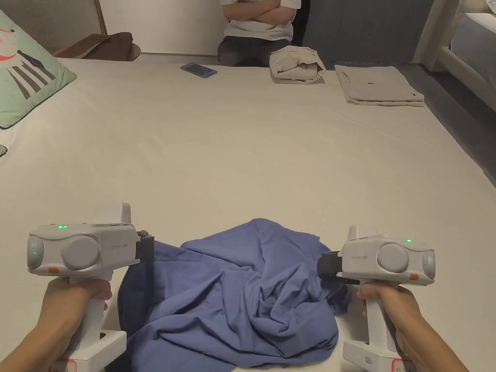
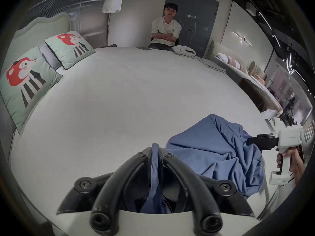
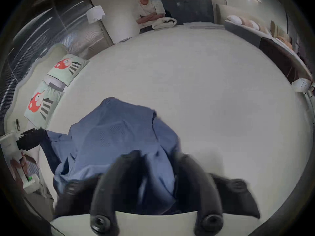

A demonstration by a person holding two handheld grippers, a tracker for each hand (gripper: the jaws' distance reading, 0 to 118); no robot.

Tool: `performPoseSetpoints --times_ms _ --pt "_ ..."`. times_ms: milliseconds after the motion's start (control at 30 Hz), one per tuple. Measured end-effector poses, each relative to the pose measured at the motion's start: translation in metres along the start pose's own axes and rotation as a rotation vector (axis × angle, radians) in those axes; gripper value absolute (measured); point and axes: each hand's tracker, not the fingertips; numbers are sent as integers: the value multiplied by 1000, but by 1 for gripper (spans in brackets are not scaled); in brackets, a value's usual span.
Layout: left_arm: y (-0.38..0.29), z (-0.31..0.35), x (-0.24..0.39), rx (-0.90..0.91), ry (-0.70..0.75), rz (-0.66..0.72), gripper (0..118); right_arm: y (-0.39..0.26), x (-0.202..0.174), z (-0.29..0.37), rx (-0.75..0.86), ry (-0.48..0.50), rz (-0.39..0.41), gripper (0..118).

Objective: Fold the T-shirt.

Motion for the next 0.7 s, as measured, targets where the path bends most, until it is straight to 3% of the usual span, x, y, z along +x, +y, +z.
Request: performPoseSetpoints --times_ms 33,200,400,700 --pt "0 0 0 0 0 1 3 -2 -1 2 6 -1 7 7" --pt "-2 4 -1 14 10 6 3 -5 -20 28 133 -100 223 5" --pt "11 30 0 107 5 40 3 9 -39 84 347 -197 401 5" --pt "109 96 6 371 70 1 3 92 -64 183 674 -327 535 4"
